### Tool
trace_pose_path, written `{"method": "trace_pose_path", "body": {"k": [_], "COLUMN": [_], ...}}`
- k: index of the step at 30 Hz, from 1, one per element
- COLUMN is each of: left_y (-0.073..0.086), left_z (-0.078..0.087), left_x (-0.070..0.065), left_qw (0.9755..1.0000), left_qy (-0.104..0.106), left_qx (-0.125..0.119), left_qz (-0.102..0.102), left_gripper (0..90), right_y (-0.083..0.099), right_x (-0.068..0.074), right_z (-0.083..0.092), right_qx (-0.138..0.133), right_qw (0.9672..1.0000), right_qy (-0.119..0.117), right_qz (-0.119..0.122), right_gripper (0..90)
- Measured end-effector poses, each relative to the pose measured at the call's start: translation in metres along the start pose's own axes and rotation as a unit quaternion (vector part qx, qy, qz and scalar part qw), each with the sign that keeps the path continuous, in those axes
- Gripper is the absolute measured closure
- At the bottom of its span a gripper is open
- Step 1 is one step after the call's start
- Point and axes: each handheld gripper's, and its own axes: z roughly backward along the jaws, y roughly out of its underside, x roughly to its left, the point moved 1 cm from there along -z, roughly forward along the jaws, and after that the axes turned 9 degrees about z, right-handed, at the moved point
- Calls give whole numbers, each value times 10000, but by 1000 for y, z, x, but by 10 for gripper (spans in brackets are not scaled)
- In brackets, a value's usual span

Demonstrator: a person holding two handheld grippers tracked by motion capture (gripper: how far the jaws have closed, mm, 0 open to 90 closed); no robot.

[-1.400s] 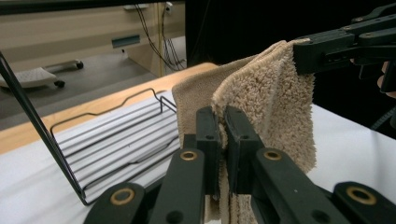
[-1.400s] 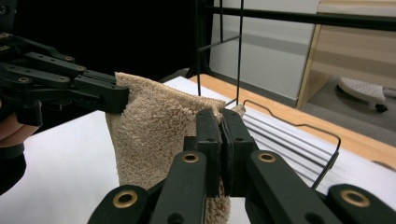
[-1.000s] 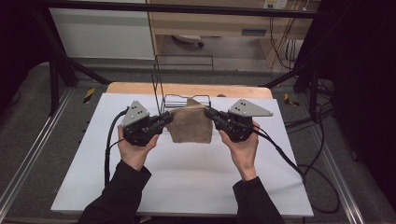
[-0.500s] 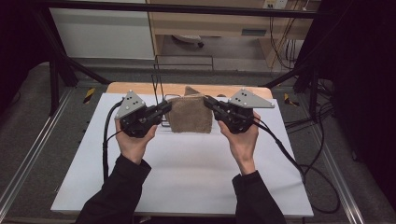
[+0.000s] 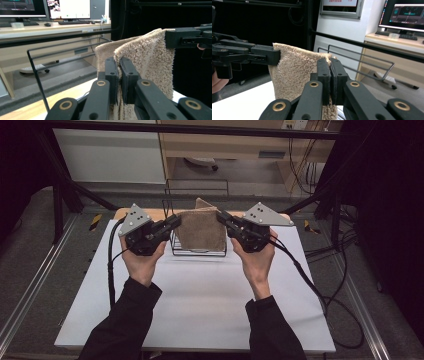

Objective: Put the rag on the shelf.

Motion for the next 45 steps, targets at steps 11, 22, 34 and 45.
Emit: {"method": "trace_pose_path", "body": {"k": [11, 22, 34, 45], "left_y": [-15, -34, -57, -73], "left_z": [-1, -7, -11, -16], "left_x": [7, 14, 11, 17], "left_qw": [9995, 9986, 9971, 9955], "left_qy": [-72, -103, -82, -157], "left_qx": [-311, -523, -731, -888], "left_qz": [-9, -52, -180, -300], "left_gripper": [852, 852, 853, 853], "right_y": [-19, -30, -51, -64], "right_x": [-3, -9, -20, -33], "right_z": [-9, -16, -19, -31], "right_qx": [-179, -373, -622, -738], "right_qw": [9998, 9991, 9973, 9964], "right_qy": [73, 189, 313, 308], "right_qz": [77, 91, 225, 271], "right_gripper": [879, 879, 878, 878]}}
